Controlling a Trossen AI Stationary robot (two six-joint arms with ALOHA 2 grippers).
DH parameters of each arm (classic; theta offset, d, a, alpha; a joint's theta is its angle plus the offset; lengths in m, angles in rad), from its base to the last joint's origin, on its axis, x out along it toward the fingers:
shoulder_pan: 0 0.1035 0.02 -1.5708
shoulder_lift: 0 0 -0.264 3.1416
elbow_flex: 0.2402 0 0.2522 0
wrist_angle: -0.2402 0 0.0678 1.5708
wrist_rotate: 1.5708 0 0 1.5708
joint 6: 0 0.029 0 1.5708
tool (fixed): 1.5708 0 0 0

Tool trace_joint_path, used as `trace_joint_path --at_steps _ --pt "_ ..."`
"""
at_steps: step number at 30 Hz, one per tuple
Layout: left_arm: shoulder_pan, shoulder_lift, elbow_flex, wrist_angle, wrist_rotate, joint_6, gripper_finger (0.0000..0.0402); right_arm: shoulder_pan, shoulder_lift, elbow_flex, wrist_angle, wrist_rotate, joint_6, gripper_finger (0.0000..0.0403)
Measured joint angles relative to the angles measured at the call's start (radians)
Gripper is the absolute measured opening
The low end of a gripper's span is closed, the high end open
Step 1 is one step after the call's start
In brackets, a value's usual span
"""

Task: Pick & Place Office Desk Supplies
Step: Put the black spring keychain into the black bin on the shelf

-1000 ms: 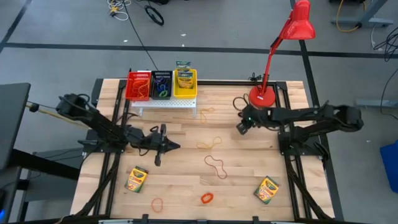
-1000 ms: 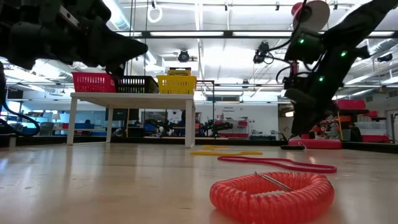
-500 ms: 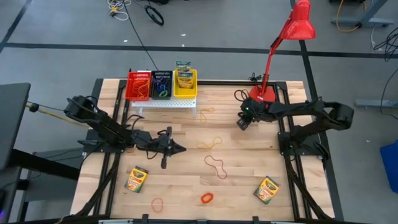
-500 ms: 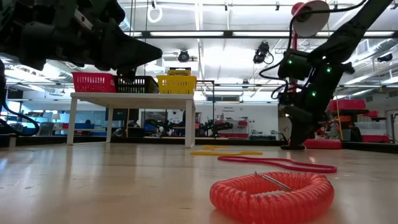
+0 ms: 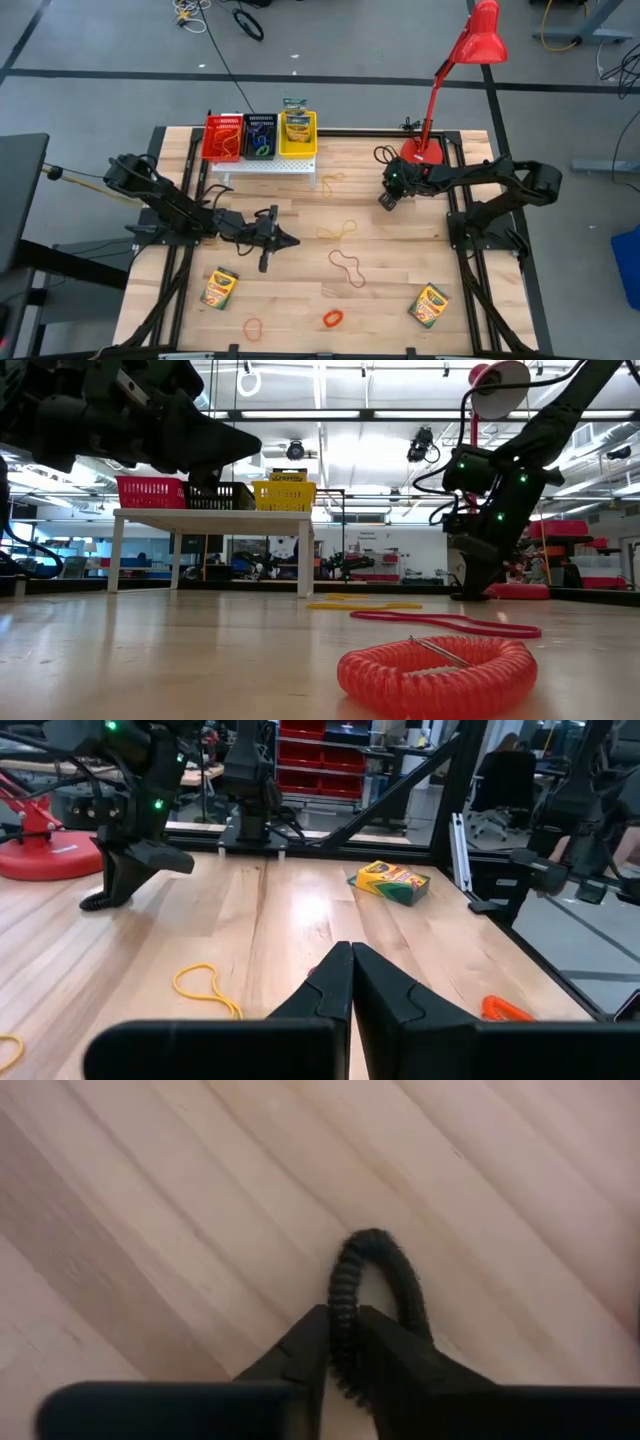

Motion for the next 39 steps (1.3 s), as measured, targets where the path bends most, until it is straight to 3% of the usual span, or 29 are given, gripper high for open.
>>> trace_joint_path --at_steps 5,10,17,24,33,39 --pt "-0.008 0.000 0.032 -0.062 -0.025 -0.009 0.0026 0.069 -0.001 0.012 -0.003 -0.016 0.016 0.0013" --pt "-0.026 0.000 0.100 -0.217 -0.136 0.040 0.0073 0.233 -0.001 0.032 0.054 -0.062 0.085 0.0017" --pt "-0.024 0.070 0.169 -0.230 -0.165 0.169 0.0156 0.474 -0.001 0.032 0.433 -0.191 0.160 0.0014" --pt "-0.023 0.194 0.310 -0.228 -0.177 0.323 0.0218 0.585 -0.002 0.032 0.688 -0.280 0.165 0.0018" --pt "-0.017 0.330 0.479 -0.234 -0.203 0.484 0.0208 0.637 -0.002 0.032 0.729 -0.308 0.189 0.0020" --pt "-0.019 0.335 0.492 -0.230 -0.141 0.498 0.0138 0.665 -0.002 0.032 0.748 -0.315 0.189 0.0020"
